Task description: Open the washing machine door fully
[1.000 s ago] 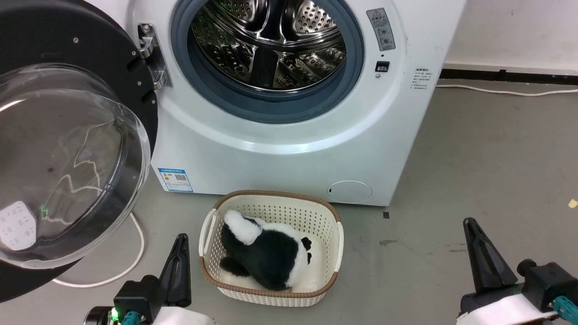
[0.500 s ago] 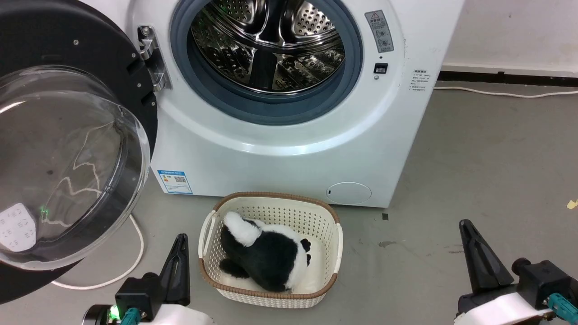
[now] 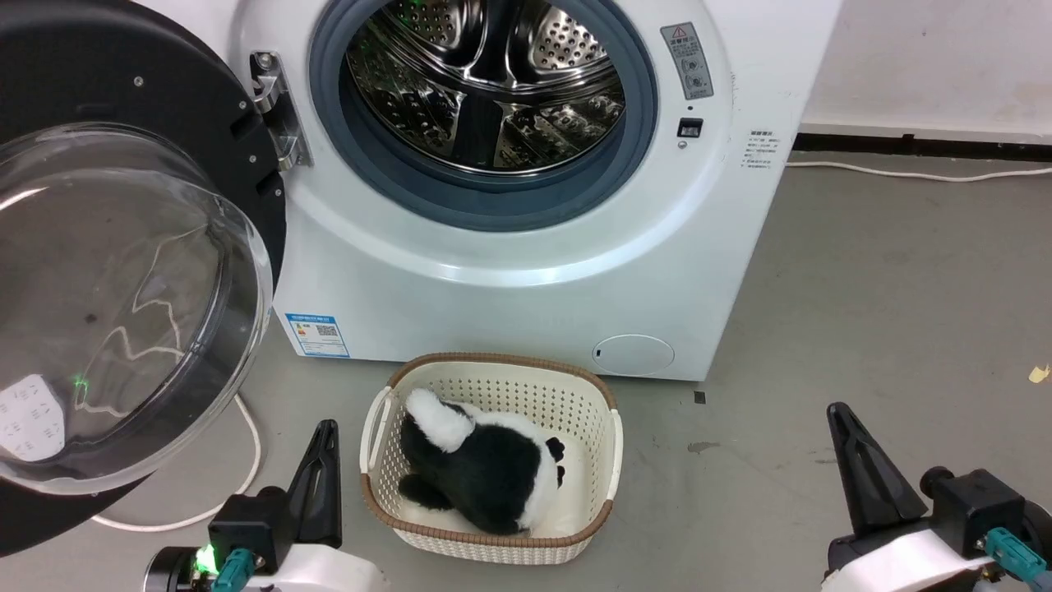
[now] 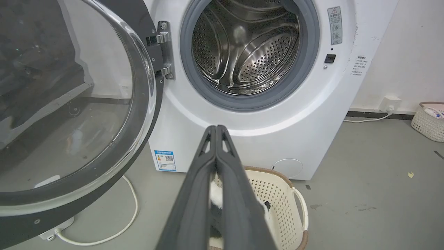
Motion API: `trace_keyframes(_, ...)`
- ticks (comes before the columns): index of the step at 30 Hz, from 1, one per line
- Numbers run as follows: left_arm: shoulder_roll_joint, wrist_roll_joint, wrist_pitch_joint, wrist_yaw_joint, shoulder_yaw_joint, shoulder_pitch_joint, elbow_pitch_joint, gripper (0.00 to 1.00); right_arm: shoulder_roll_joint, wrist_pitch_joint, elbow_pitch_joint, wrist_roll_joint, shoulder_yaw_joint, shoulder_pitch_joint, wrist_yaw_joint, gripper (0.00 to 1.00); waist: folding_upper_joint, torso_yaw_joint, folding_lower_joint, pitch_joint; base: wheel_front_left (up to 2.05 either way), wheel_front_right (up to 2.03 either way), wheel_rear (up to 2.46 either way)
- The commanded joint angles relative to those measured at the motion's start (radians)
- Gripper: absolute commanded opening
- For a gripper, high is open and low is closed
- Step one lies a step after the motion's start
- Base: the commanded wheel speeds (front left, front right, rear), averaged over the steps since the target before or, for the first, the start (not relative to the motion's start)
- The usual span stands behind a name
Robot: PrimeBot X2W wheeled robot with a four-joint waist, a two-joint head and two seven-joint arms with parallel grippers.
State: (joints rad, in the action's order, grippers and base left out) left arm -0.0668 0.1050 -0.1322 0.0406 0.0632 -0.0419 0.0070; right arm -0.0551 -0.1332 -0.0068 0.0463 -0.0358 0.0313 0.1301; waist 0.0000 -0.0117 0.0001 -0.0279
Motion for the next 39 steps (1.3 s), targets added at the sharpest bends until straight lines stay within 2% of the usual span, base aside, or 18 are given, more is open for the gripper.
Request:
trace_keyframes(1, 0.006, -0.012, 0.005, -0.005, -0.004, 0.011, -0.003, 0.00, 0.002, 0.006, 0.003, -0.006, 0.002, -0.013, 0.000, 0.00, 0.0000, 0.000, -0.0001, 0.001, 0.00, 0.00, 0.00)
trace_keyframes(39, 0.012, -0.069, 0.083, -0.027, -0.040, 0.030, -0.005, 0.00, 0.004, 0.084, 0.005, -0.031, 0.023, -0.024, 0.000, 0.00, 0.0000, 0.007, -0.0001, 0.017, 0.00, 0.00, 0.00)
